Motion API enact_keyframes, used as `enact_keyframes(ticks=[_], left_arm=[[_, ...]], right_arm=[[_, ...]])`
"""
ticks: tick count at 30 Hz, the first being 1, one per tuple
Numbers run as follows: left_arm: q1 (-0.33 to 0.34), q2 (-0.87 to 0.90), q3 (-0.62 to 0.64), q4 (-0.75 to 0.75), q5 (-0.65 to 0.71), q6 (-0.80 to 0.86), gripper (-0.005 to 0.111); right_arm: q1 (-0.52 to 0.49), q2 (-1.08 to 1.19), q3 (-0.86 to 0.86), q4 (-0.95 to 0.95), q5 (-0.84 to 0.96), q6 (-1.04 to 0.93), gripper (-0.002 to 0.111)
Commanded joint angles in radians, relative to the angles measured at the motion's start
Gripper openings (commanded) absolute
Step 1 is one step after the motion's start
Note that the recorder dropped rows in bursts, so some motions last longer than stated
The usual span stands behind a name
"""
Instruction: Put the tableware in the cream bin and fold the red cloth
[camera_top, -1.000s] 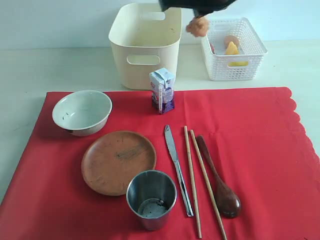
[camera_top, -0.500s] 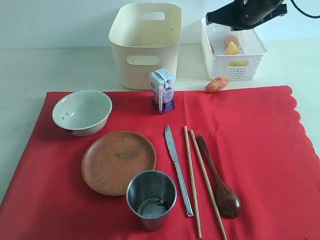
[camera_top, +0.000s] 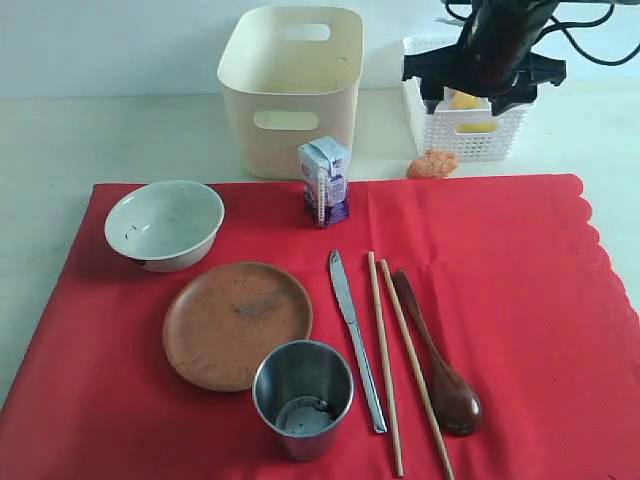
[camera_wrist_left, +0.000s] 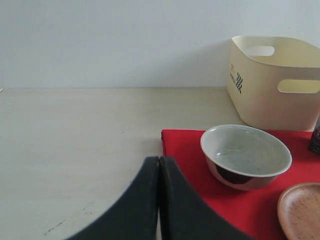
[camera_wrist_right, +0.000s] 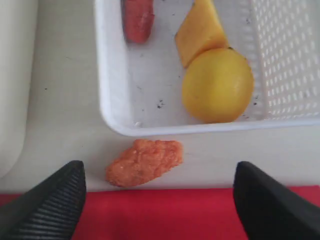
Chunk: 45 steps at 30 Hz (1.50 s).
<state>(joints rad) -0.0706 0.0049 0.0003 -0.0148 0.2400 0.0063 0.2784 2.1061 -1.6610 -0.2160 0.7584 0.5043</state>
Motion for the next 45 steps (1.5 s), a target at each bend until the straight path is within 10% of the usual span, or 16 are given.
enact_keyframes(ticks=[1, 15, 23, 45], left_arm=[[0.002, -0.005, 0.0, 0.001, -0.002, 0.001, 0.001], [0.002, -0.005, 0.0, 0.001, -0.002, 0.001, 0.001], [0.002, -0.005, 0.0, 0.001, -0.002, 0.001, 0.001], [0.002, -0.005, 0.0, 0.001, -0.002, 0.001, 0.001]], right_arm=[[0.007, 0.036, -0.003, 0.049, -0.019, -0.004, 0.079], [0.005, 0.224, -0.012, -0.054, -0.18, 0.039, 0.076], [0.005, 0.136, -0.012, -0.038, -0.12, 0.039, 0.0], [-0.031, 0.067, -0.095, -0.222, -0.253, 0.073, 0.0]])
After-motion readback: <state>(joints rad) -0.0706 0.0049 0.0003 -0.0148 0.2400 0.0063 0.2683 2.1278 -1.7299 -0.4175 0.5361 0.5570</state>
